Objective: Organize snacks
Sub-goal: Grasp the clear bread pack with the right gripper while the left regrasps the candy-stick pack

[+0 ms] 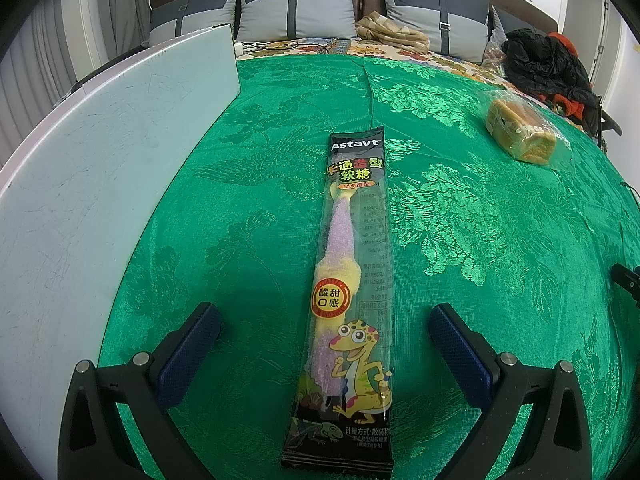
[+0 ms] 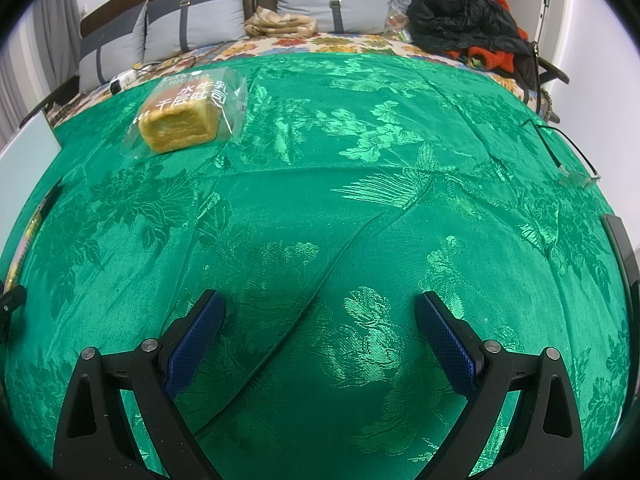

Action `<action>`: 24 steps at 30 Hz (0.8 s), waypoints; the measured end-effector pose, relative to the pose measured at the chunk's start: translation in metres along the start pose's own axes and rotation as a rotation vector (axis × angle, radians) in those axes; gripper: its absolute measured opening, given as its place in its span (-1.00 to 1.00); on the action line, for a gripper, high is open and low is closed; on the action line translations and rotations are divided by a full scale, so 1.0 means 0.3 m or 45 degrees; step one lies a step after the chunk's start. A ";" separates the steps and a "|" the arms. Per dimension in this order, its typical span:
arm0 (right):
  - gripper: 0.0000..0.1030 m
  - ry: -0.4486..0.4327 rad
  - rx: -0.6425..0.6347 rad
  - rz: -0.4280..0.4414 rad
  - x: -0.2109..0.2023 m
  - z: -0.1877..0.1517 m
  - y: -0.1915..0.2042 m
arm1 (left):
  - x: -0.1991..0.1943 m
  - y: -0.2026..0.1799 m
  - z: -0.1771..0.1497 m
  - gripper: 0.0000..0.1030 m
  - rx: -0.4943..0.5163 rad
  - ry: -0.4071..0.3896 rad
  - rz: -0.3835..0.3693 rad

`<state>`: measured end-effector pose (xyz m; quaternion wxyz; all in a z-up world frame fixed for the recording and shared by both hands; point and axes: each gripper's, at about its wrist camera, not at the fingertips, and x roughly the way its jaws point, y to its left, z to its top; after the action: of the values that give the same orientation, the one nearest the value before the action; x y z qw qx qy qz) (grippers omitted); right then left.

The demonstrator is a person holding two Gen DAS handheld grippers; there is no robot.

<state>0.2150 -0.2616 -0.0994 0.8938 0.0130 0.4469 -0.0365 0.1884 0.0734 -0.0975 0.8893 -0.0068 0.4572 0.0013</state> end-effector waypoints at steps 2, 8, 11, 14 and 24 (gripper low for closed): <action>0.92 0.006 0.005 0.004 0.002 0.006 0.001 | 0.000 0.000 0.000 1.00 0.000 0.000 0.000; 0.88 0.042 0.203 0.332 -0.026 0.218 -0.015 | 0.000 0.000 0.000 1.00 0.000 0.000 0.000; 0.89 0.040 0.205 0.429 -0.009 0.397 0.058 | 0.001 0.000 0.000 1.00 0.000 0.000 0.000; 0.89 0.162 0.118 0.429 0.107 0.543 0.190 | 0.000 0.000 0.000 1.00 0.000 0.000 0.000; 0.58 0.227 -0.084 0.193 0.259 0.496 0.383 | 0.002 0.000 0.000 1.00 0.000 0.000 -0.001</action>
<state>0.3891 -0.1595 -0.0734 0.8507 0.0204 0.5232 0.0472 0.1886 0.0735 -0.0980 0.8894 -0.0069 0.4570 0.0011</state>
